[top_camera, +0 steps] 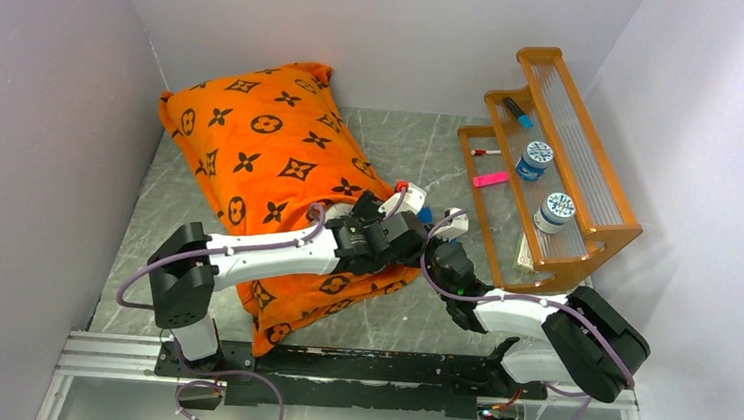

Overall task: Remove the pillowcase from the pillow
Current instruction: Remove the pillow from the pillowcase.

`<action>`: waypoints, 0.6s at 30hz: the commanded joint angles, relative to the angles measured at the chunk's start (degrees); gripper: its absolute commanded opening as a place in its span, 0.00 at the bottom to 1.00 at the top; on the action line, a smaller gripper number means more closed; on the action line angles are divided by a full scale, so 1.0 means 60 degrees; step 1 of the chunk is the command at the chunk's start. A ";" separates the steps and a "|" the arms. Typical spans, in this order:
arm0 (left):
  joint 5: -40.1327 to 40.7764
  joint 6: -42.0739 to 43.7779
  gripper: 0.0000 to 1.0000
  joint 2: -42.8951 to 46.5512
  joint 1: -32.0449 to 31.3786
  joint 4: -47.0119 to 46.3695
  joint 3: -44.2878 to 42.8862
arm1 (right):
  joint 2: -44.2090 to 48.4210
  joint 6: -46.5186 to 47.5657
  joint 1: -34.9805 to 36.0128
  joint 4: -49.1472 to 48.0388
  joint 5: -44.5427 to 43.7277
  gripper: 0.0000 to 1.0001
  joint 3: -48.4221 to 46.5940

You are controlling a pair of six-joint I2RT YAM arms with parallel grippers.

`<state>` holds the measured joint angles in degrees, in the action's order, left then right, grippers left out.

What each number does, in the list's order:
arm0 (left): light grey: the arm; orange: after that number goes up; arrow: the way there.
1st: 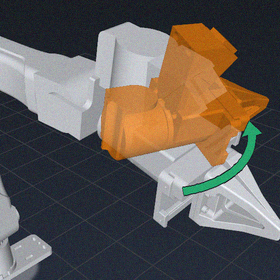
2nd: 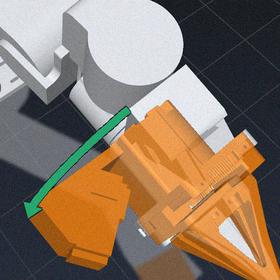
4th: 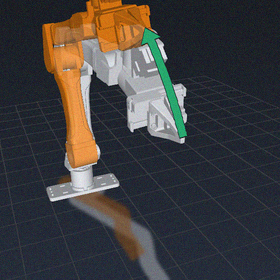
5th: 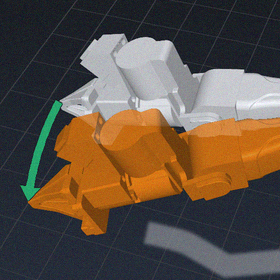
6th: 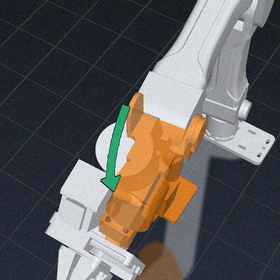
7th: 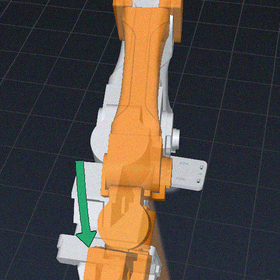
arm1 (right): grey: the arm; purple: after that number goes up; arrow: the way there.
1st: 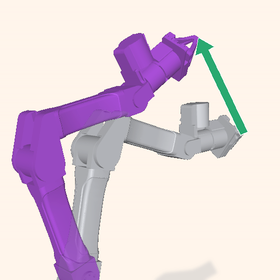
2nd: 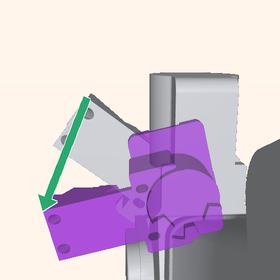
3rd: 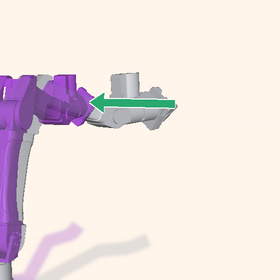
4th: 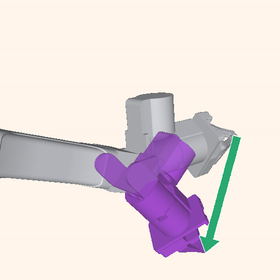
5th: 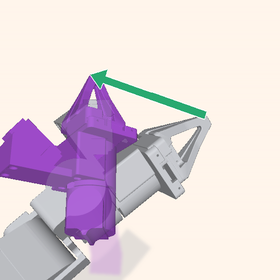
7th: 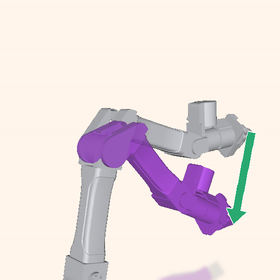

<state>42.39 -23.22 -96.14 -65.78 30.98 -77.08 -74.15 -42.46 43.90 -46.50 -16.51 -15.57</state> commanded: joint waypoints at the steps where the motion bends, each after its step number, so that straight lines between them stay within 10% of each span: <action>1: 0.0666 -0.0099 0.89 -0.0473 0.0343 -0.0133 -0.0403 | -0.0014 0.0361 -0.0077 0.1192 -0.0316 0.00 0.0563; 18: -0.0064 -0.0467 0.85 -0.1663 0.1628 -0.0715 0.0187 | -0.0794 0.0047 -0.0065 0.0236 0.0468 0.00 0.0729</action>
<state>41.65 -24.43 -103.68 -60.34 27.24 -78.35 -76.75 -42.70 43.62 -50.48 -15.42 -14.46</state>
